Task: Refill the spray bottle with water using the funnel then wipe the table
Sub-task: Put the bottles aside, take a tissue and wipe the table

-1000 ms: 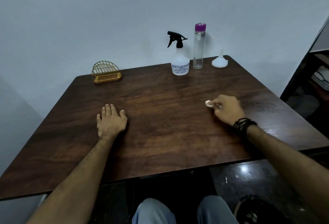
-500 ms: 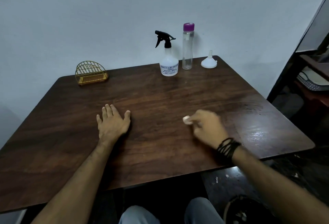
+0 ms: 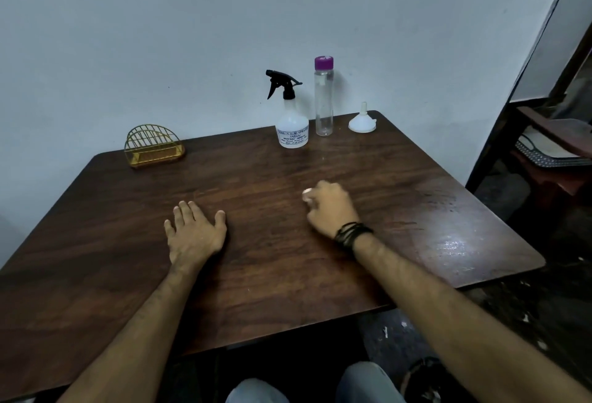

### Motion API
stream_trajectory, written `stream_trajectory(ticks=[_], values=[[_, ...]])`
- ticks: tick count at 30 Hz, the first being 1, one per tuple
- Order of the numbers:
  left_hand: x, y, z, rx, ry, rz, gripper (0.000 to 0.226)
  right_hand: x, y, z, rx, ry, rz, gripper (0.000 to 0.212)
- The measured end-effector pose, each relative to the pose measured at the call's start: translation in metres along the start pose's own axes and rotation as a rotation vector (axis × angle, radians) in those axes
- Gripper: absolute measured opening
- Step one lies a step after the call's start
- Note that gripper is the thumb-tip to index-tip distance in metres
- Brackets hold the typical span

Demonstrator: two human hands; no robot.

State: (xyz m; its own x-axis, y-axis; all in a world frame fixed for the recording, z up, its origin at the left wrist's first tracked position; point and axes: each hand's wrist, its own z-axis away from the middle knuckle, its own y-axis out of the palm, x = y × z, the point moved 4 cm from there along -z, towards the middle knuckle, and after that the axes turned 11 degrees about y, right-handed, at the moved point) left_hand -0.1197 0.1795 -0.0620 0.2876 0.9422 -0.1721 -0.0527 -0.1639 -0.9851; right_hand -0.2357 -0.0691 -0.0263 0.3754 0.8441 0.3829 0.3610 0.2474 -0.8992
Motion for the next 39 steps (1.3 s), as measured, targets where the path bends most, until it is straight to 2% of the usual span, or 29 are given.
stream_trajectory(ticks=[3,5,9,12,15,18,22,26,29,31,33,36,37,39], values=[[0.003,-0.002,0.001,-0.001,0.019,0.0,0.084,0.044,0.018,0.019,0.063,-0.175,-0.029,0.021],[0.006,-0.003,0.001,0.007,0.028,-0.006,0.085,0.034,0.014,0.011,0.076,-0.206,-0.004,0.022],[0.005,-0.002,0.002,0.003,0.03,-0.008,0.085,-0.053,-0.015,-0.046,-0.014,0.03,0.155,0.026],[0.001,0.001,0.001,-0.027,0.017,-0.005,0.084,-0.1,-0.026,-0.075,-0.057,0.196,0.115,0.025],[-0.001,0.003,-0.001,-0.048,0.011,-0.004,0.083,-0.082,-0.014,-0.08,-0.088,0.237,0.045,0.022],[0.001,0.003,-0.001,-0.051,0.01,0.006,0.082,-0.029,0.006,-0.075,-0.053,0.159,-0.016,0.024],[0.001,0.002,-0.001,-0.03,0.034,0.02,0.078,0.061,0.036,-0.046,0.086,-0.046,-0.087,0.026],[0.026,-0.014,-0.011,-0.011,0.173,0.01,0.06,0.117,0.045,-0.009,0.271,-0.193,-0.176,0.024],[0.052,-0.024,-0.011,0.02,0.271,0.038,0.054,0.128,0.039,-0.002,0.607,-0.227,-0.296,0.014],[0.057,-0.022,-0.009,0.014,0.328,0.023,0.053,0.125,0.034,-0.005,0.83,-0.105,-0.567,0.019],[0.052,-0.018,-0.008,0.009,0.35,0.011,0.053,0.108,0.034,-0.018,0.761,0.017,-0.667,0.024],[0.05,-0.018,-0.006,-0.017,0.306,0.023,0.053,0.089,0.042,-0.044,0.349,0.054,-0.404,0.02],[0.053,-0.018,-0.005,-0.039,0.261,0.019,0.055,0.088,0.045,-0.048,0.239,0.041,-0.329,0.02],[0.059,-0.018,0.0,-0.088,0.095,0.024,0.063,0.094,0.049,-0.05,0.127,-0.018,-0.282,0.022]])
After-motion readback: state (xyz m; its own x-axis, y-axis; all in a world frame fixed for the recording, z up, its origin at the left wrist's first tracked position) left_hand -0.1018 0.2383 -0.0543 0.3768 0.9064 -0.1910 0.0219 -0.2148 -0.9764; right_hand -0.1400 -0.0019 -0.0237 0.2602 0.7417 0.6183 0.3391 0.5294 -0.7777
